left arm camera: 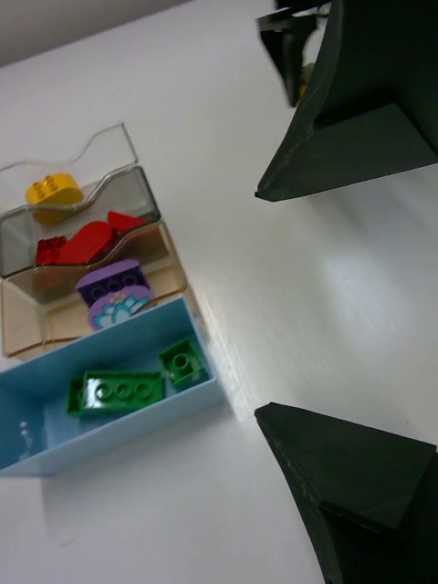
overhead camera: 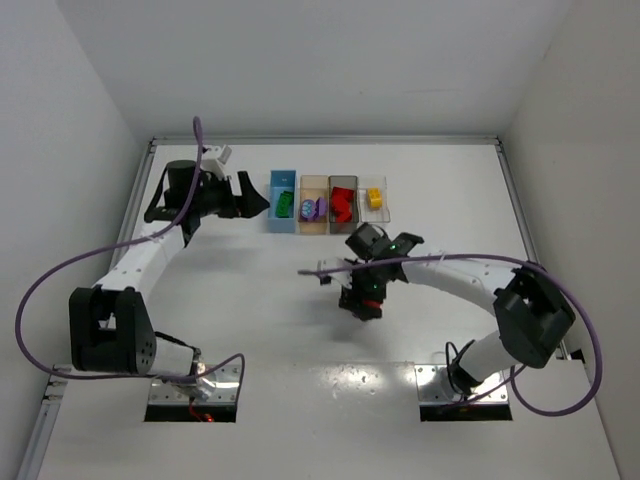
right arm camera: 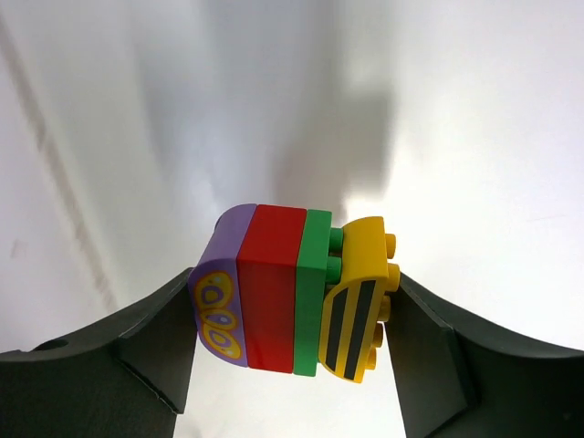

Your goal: Sort the legos into containers by color

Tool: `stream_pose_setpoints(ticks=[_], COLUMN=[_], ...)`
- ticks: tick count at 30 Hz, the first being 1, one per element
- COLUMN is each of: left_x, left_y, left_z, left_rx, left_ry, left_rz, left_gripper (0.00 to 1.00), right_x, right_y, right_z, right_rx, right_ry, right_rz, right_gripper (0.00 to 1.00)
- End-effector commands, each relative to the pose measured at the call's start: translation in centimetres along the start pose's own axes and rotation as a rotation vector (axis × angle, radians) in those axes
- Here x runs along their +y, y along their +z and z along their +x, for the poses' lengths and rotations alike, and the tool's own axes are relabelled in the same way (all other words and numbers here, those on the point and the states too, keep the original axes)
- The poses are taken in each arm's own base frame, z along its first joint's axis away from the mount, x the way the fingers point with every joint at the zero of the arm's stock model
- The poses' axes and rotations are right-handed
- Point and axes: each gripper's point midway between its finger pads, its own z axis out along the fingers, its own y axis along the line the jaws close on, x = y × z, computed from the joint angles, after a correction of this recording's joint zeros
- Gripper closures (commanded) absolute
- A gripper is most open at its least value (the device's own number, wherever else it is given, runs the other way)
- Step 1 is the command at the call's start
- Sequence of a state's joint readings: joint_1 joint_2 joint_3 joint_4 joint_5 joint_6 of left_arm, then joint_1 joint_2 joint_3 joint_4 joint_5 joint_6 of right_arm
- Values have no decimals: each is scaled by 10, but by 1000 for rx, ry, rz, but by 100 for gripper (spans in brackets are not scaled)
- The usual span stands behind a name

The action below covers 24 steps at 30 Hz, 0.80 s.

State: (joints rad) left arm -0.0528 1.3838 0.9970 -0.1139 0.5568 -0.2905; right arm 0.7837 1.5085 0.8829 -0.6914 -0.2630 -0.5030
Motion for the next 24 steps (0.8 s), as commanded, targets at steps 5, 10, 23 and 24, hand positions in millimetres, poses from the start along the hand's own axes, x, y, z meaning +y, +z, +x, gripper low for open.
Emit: stream_pose_setpoints(ticks=[5, 10, 23, 24], left_x=[-44, -64, -101, -99], left_y=[-21, -17, 5, 7], left_z=[21, 48, 57, 60], left_rx=[44, 142, 257, 262], left_ry=[-154, -237, -212, -208], left_rz=[158, 268, 399, 397], left_gripper=[0, 12, 15, 15], right_x=[-94, -121, -146, -147], right_y=[-70, -76, -83, -86], right_z=[-128, -158, -191, -194], right_rx=[-365, -377, -383, -389], right_ry=[68, 75, 43, 32], right_rz=[284, 356, 423, 430], right_gripper=[100, 100, 100, 100])
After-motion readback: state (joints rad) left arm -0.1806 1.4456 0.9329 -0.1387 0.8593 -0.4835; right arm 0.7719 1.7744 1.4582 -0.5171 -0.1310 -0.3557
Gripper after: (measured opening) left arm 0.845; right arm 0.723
